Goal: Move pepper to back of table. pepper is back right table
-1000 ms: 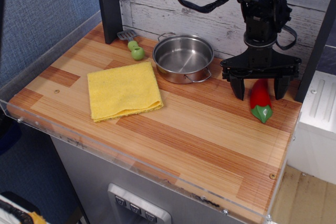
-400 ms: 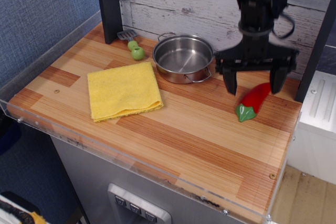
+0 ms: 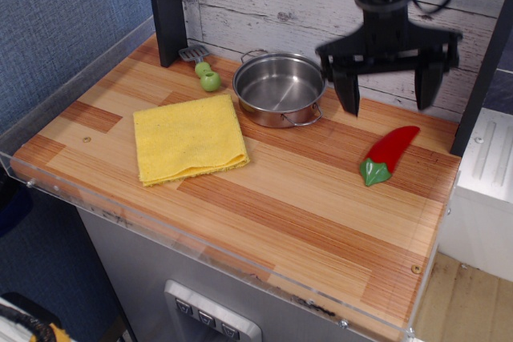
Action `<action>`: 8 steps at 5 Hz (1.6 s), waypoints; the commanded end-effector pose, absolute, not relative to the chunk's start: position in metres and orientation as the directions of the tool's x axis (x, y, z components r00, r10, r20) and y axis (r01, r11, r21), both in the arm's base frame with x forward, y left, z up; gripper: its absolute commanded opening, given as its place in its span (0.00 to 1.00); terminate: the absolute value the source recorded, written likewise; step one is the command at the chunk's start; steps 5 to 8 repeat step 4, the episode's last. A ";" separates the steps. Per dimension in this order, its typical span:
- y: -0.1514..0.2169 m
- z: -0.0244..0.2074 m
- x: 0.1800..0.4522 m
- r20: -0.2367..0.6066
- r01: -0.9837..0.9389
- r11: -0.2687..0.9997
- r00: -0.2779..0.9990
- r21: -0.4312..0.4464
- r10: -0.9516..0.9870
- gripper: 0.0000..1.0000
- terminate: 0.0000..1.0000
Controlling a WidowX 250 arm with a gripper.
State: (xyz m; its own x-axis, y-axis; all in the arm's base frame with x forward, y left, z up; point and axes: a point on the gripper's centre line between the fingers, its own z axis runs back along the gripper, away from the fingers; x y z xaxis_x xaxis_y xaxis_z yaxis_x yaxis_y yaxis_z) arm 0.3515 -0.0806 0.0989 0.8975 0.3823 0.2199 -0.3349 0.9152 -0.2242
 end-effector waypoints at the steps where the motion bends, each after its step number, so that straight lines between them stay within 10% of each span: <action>1: -0.062 0.152 0.325 0.291 -0.339 0.899 0.862 -0.278 0.415 1.00 0.00; 3: -0.062 0.152 0.325 0.291 -0.339 0.899 0.862 -0.278 0.415 1.00 0.00; 4: -0.062 0.152 0.325 0.291 -0.339 0.899 0.862 -0.278 0.415 1.00 1.00; 8: -0.062 0.152 0.325 0.291 -0.339 0.899 0.862 -0.278 0.415 1.00 1.00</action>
